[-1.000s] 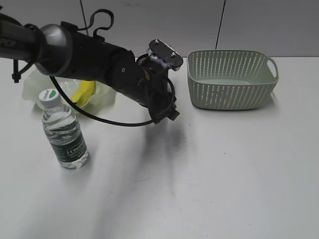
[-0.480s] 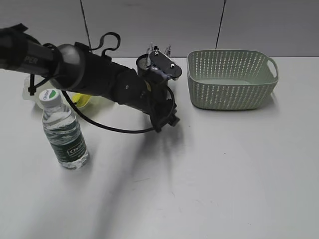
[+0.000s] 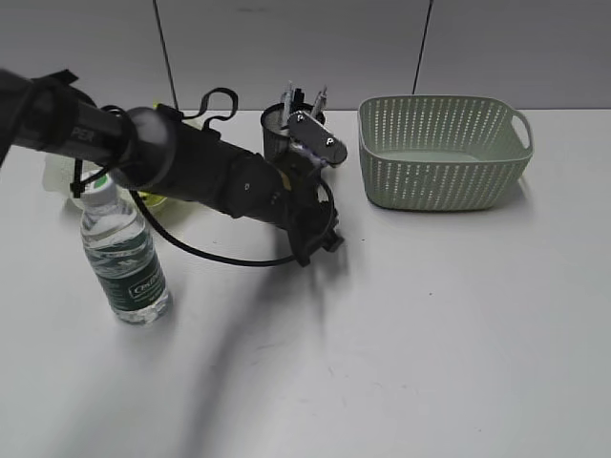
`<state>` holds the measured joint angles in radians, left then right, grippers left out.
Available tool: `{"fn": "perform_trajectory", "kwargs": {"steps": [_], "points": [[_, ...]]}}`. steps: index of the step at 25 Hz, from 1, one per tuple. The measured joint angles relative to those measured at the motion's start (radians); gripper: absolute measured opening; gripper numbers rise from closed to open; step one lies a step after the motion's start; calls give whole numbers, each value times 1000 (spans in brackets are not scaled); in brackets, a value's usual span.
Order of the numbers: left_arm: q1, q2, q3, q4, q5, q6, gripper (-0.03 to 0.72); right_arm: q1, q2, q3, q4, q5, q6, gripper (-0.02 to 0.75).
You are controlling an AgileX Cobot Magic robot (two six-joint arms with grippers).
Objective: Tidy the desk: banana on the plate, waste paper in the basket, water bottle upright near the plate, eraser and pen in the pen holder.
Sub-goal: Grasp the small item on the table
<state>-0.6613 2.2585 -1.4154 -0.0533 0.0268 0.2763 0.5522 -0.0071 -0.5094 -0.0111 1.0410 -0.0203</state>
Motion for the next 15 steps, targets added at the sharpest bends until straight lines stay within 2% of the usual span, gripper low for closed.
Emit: {"fn": "perform_trajectory", "kwargs": {"steps": [6,8,11,15], "points": [[10,18,-1,-4,-27,0,375,0,0,0,0,0,0,328],[10,18,-1,-5,-27,0,325,0,0,0,0,0,0,328],[8,18,-1,-5,-17,0,182,0,0,0,0,0,0,328],[1,7,-1,-4,8,0,172,0,0,0,0,0,0,328]]}}
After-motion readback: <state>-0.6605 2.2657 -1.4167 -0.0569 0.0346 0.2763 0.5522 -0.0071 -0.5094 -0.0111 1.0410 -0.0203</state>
